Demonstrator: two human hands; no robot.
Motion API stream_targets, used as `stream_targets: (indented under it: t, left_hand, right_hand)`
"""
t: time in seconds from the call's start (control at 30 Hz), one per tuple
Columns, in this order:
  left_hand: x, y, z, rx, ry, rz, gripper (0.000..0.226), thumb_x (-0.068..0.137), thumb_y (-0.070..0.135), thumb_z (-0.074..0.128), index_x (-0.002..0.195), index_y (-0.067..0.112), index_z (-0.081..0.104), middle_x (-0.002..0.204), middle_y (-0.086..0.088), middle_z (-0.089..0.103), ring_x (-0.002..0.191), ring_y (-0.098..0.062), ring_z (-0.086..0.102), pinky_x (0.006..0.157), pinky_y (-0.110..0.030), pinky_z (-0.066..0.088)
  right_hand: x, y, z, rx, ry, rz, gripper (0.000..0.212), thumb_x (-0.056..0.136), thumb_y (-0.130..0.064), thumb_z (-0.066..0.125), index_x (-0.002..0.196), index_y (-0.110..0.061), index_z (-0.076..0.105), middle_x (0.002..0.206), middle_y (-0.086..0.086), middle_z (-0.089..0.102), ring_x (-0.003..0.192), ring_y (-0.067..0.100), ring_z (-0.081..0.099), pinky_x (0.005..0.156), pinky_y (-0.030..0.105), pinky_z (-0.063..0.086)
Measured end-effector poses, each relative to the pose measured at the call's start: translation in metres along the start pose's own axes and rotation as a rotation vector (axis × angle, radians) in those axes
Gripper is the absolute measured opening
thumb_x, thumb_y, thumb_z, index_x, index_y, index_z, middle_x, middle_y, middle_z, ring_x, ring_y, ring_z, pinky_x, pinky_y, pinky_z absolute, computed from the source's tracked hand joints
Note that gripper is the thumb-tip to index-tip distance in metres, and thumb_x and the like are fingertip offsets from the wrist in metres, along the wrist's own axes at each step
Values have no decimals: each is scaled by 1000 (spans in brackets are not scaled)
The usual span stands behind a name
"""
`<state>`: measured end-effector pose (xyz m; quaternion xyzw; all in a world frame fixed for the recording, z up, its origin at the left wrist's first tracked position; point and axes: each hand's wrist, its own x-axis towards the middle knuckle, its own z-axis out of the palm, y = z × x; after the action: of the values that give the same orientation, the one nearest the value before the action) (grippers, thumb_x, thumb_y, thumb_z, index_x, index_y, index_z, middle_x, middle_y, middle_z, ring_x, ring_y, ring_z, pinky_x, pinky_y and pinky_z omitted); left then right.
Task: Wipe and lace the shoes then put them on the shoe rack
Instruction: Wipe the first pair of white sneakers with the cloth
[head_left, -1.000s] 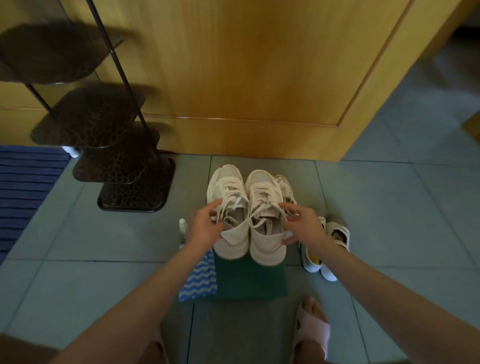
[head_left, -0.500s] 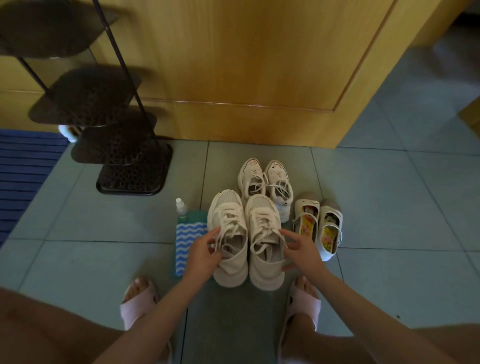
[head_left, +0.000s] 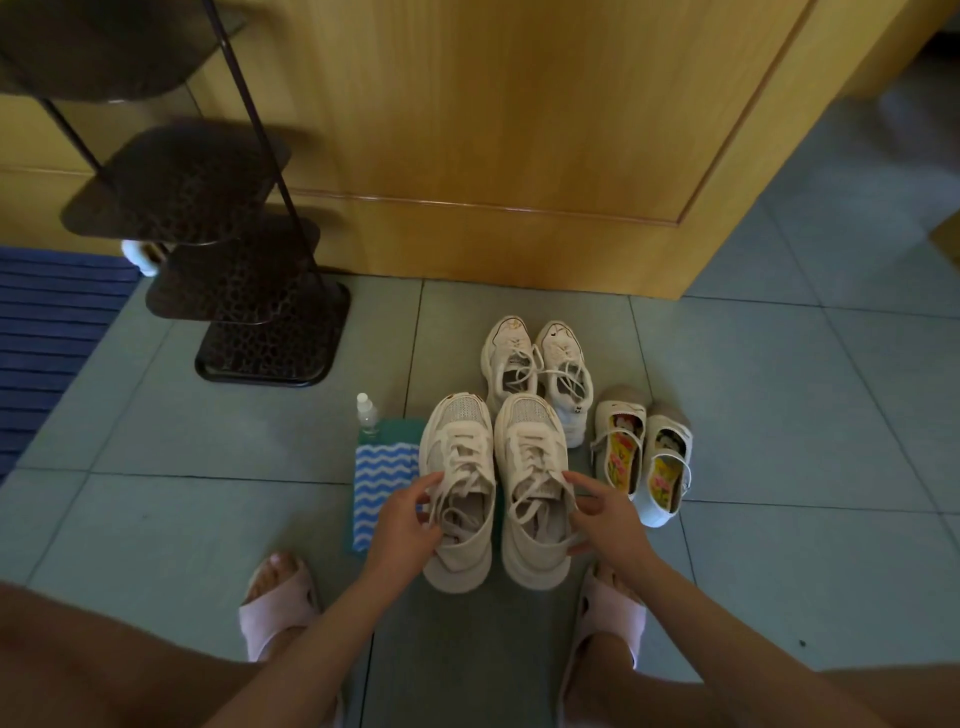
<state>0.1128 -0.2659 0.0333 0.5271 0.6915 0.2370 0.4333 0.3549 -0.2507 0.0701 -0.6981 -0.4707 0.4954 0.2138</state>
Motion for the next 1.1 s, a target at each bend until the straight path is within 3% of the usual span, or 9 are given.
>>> stream_targets:
  t: [0.1, 0.17, 0.23, 0.33, 0.57, 0.67, 0.87, 1.1]
  left_hand:
    - [-2, 0, 1, 5, 9, -15, 57, 80, 5, 65, 131, 26, 48, 125, -5, 51, 96, -9, 55, 71, -24, 56]
    - [-3, 1, 1, 15, 5, -17, 56, 81, 6, 64, 130, 27, 47, 125, -5, 51, 97, -11, 56, 72, -27, 57]
    - [-3, 3, -2, 26, -11, -15, 53, 84, 10, 63, 131, 27, 47, 123, -5, 53, 96, -11, 56, 73, -26, 56]
    - [3, 11, -12, 50, -31, -38, 41, 89, 23, 59, 130, 24, 51, 116, -5, 59, 96, -13, 56, 81, -29, 52]
    - [23, 13, -54, -93, 179, -153, 16, 91, 18, 57, 105, 14, 62, 97, -1, 59, 91, -22, 60, 83, -46, 54]
    - [31, -7, -72, -116, 251, -246, 20, 86, 13, 62, 105, 8, 64, 100, -11, 65, 98, -30, 62, 87, -47, 51]
    - [40, -27, -76, -122, 261, -355, 31, 82, 8, 67, 110, -3, 60, 110, -20, 64, 103, -30, 60, 81, -27, 39]
    - [57, -45, -64, -136, 219, -390, 45, 79, 13, 72, 117, -2, 53, 112, -19, 61, 102, -31, 60, 90, -37, 48]
  right_hand:
    - [2, 1, 2, -23, -13, 20, 47, 86, 8, 49, 126, -17, 54, 107, 12, 67, 79, 24, 69, 52, 26, 57]
    - [6, 0, 2, -103, 1, 0, 43, 85, 1, 57, 125, -14, 58, 111, 6, 68, 85, 17, 68, 61, 20, 54]
    - [10, -8, -1, -209, 11, 4, 41, 84, -16, 64, 125, -18, 59, 117, 3, 65, 94, 14, 65, 72, 22, 49]
    - [15, -30, -7, -318, 26, -4, 37, 88, -31, 60, 123, -19, 60, 113, 3, 66, 97, 17, 62, 76, 28, 49]
    - [33, -84, 9, -165, 26, -132, 34, 89, -24, 59, 122, -16, 61, 125, 4, 59, 113, 19, 55, 94, 33, 46]
    - [41, -104, 31, -184, -15, -211, 38, 87, -22, 63, 124, -14, 59, 126, 3, 58, 115, 17, 52, 91, 28, 42]
    - [76, -138, 94, -281, -183, -324, 49, 85, -20, 67, 131, -13, 52, 136, 4, 53, 125, 20, 48, 101, 29, 37]
    - [114, -156, 161, -456, -272, -352, 61, 82, -26, 70, 137, -15, 46, 140, 9, 48, 129, 24, 43, 108, 34, 34]
